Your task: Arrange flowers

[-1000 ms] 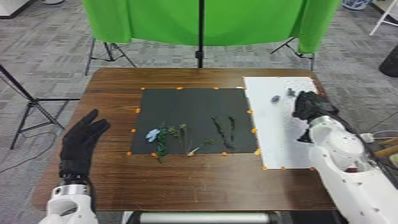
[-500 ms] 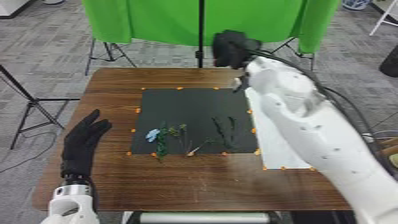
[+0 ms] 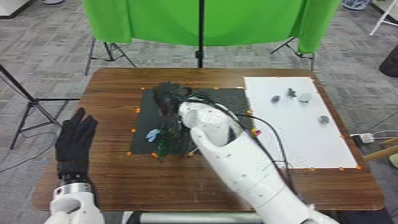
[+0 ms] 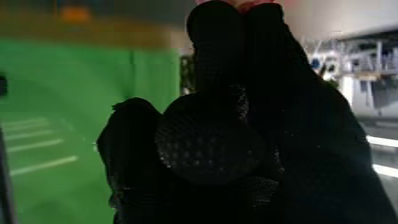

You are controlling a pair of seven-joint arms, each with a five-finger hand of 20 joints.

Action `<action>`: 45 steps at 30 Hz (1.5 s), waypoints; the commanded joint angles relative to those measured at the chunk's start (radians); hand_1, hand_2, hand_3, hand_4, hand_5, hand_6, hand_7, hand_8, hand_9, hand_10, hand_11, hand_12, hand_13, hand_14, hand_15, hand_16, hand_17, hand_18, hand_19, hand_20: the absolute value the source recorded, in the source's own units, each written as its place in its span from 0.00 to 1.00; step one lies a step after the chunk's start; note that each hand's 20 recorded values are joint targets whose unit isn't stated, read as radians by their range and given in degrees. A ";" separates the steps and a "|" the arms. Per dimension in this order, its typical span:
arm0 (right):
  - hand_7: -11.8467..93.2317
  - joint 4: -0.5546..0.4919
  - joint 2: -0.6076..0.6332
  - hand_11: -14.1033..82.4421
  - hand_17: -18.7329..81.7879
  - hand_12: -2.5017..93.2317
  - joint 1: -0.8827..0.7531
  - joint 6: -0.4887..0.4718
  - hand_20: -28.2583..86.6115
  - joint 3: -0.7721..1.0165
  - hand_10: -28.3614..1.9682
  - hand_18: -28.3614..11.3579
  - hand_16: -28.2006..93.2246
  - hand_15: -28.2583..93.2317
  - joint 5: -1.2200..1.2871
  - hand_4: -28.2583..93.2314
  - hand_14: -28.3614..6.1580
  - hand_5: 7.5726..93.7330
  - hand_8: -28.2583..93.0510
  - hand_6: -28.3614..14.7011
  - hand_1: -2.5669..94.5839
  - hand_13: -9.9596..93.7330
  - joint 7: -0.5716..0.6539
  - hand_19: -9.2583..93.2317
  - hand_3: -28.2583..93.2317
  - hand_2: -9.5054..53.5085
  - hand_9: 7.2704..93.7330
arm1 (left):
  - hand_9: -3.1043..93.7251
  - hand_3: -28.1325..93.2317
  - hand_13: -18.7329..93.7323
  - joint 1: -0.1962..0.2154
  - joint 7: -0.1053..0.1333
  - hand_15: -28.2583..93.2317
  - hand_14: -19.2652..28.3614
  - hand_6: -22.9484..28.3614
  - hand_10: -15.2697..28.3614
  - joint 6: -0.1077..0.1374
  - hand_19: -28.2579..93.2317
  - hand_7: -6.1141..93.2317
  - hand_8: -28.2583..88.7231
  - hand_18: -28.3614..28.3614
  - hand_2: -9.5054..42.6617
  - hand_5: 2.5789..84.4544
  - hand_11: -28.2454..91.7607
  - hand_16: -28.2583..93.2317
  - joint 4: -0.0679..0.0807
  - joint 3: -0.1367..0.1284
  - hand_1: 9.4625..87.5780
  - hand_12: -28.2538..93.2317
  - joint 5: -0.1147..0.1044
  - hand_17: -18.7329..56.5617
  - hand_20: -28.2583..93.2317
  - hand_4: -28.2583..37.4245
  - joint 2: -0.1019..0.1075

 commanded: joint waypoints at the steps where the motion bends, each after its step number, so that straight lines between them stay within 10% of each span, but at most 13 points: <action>1: 0.30 0.050 -0.122 0.40 0.89 0.32 -0.004 0.020 0.69 0.047 0.63 0.52 0.45 0.73 -0.094 0.16 0.81 0.87 0.33 0.64 0.70 1.00 -0.005 1.00 0.59 0.00 0.99 | 0.43 0.79 0.46 0.049 0.002 0.31 0.69 0.53 0.65 -0.068 0.25 0.13 0.20 0.67 0.31 0.44 0.33 0.25 -0.001 -0.021 0.06 0.31 0.000 0.38 0.41 0.00 0.000; 7: 0.27 0.038 -0.105 0.41 0.89 0.27 -0.010 -0.021 0.70 0.053 0.61 0.51 0.46 0.73 -0.097 0.16 0.80 0.83 0.30 0.65 0.64 1.00 0.005 1.00 0.59 0.00 0.98 | 0.44 0.79 0.47 0.025 -0.017 0.31 0.70 0.53 0.65 -0.070 0.25 0.14 0.20 0.68 0.29 0.45 0.34 0.26 0.010 -0.009 0.06 0.32 0.015 0.38 0.41 0.00 0.001; 10: 0.26 0.035 -0.097 0.41 0.88 0.26 -0.013 -0.032 0.70 0.056 0.60 0.51 0.46 0.72 -0.103 0.17 0.80 0.79 0.29 0.66 0.60 1.00 0.000 1.00 0.59 0.00 0.96 | 0.44 0.79 0.47 0.098 0.012 0.31 0.71 0.53 0.65 -0.127 0.25 0.14 0.20 0.68 0.27 0.45 0.35 0.26 -0.002 -0.052 0.07 0.33 0.010 0.38 0.41 0.00 -0.007; 24: 0.27 -0.077 0.056 0.41 0.86 0.27 0.052 -0.008 0.70 -0.051 0.57 0.50 0.49 0.70 0.164 0.15 0.79 0.76 0.28 0.66 0.53 1.00 0.085 1.00 0.68 0.00 0.93 | 0.44 0.79 0.48 0.004 -0.038 0.32 0.71 0.52 0.64 -0.052 0.25 0.15 0.20 0.68 0.25 0.45 0.35 0.26 0.010 -0.001 0.09 0.34 0.022 0.38 0.41 0.00 0.009; 29: 0.26 -0.130 0.058 0.45 0.85 0.29 0.058 -0.145 0.73 -0.103 0.55 0.46 0.52 0.69 0.126 0.32 0.77 0.73 0.26 0.73 0.41 1.00 0.038 1.00 0.81 0.19 0.93 | 0.44 0.79 0.48 -0.013 -0.033 0.32 0.71 0.52 0.64 -0.037 0.25 0.15 0.20 0.68 0.25 0.45 0.35 0.26 0.013 0.012 0.09 0.34 0.020 0.38 0.41 0.00 0.004; 45: 0.26 -0.043 -0.039 0.63 0.87 0.33 0.055 -0.338 0.81 -0.035 0.56 0.41 0.49 0.78 -0.099 0.35 0.76 0.59 0.13 0.79 0.35 1.00 -0.057 1.00 0.86 0.33 0.95 | 0.44 0.79 0.48 0.005 -0.010 0.32 0.71 0.52 0.63 -0.053 0.25 0.15 0.20 0.68 0.25 0.46 0.36 0.26 0.011 0.001 0.08 0.34 0.016 0.38 0.41 0.00 -0.002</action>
